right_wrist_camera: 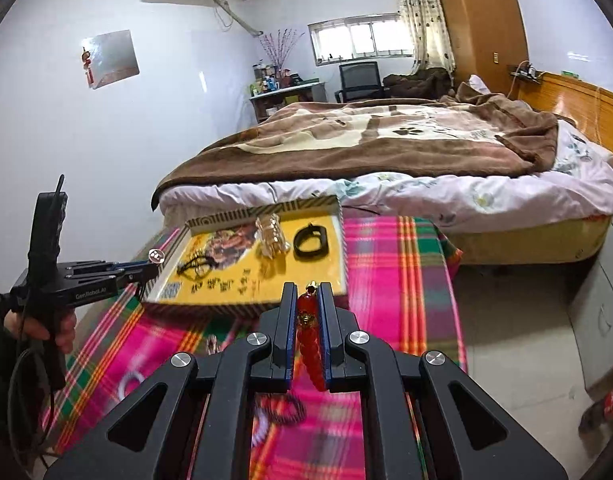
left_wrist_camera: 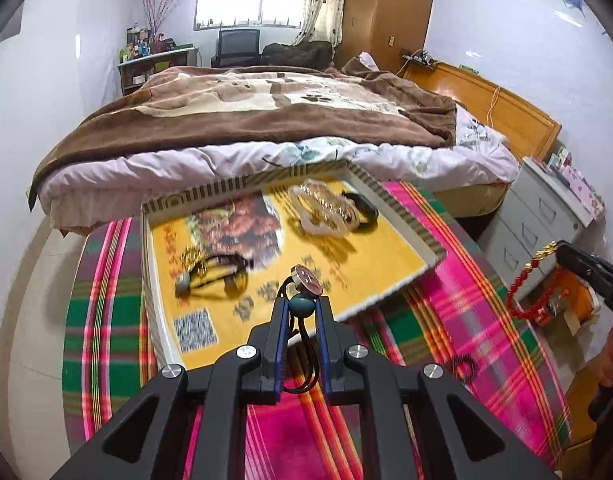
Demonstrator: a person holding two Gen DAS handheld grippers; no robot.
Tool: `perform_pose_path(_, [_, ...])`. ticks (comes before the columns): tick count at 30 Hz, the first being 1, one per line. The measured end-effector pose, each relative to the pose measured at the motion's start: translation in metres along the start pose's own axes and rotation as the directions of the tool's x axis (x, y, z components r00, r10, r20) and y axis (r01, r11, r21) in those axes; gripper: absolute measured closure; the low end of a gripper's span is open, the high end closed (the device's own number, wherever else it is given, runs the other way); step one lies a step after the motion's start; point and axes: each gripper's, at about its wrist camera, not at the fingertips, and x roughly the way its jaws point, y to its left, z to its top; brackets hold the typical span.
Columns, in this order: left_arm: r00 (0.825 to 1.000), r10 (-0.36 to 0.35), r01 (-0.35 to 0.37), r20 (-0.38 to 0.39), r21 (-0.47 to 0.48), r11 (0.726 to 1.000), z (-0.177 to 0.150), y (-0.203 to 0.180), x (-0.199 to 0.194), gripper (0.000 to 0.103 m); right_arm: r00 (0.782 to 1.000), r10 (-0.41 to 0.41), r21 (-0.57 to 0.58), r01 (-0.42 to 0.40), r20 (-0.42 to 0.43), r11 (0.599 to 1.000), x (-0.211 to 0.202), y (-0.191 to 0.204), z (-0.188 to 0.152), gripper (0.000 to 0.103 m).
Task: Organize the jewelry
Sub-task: 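Carry both items over the yellow tray and open both grippers to release them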
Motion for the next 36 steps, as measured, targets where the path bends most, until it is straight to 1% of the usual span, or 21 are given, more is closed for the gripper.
perform_pose_path(3, [1.0,-0.006,0.006,-0.003,-0.004,1.0,0.013,0.006,0.012,0.09,1.0,0.018,-0.003,-0.018,-0.009,1.0,0.021,0.003,0.013,0.093])
perform_pose_path(10, [0.999,-0.019,0.018,-0.037,-0.017,1.0,0.034,0.019,0.054,0.09,1.0,0.008,-0.058,-0.009,-0.03,0.998,0.077,0.007,0.039,0.093])
perform_pose_path(15, [0.997,-0.025,0.022,-0.075,-0.037,0.999,0.045,0.031,0.09,0.09,0.997,-0.006,-0.075,0.0,-0.077,0.997,0.117,0.005,0.046,0.093])
perform_pose_path(20, [0.993,-0.014,0.009,-0.118,-0.048,0.999,0.045,0.043,0.121,0.09,0.989,-0.007,-0.11,-0.009,-0.147,0.994,0.15,0.009,0.036,0.093])
perform_pose_path(26, [0.988,-0.024,0.014,-0.155,-0.065,0.998,0.041,0.05,0.146,0.09,0.979,0.024,-0.15,-0.055,-0.203,0.987,0.171,0.023,0.019,0.093])
perform_pose_path(28, [0.986,-0.025,0.015,-0.165,-0.058,0.998,0.04,0.048,0.152,0.09,0.974,0.029,-0.161,-0.066,-0.223,0.985,0.176,0.029,0.015,0.093])
perform_pose_path(32, [0.987,-0.028,0.021,-0.16,-0.045,0.999,0.041,0.043,0.155,0.09,0.967,0.033,-0.194,-0.084,-0.251,0.977,0.183,0.039,0.008,0.093])
perform_pose_path(36, [0.987,-0.028,0.021,-0.161,-0.041,0.999,0.044,0.039,0.157,0.09,0.961,0.044,-0.194,-0.1,-0.272,0.976,0.189,0.042,0.006,0.093])
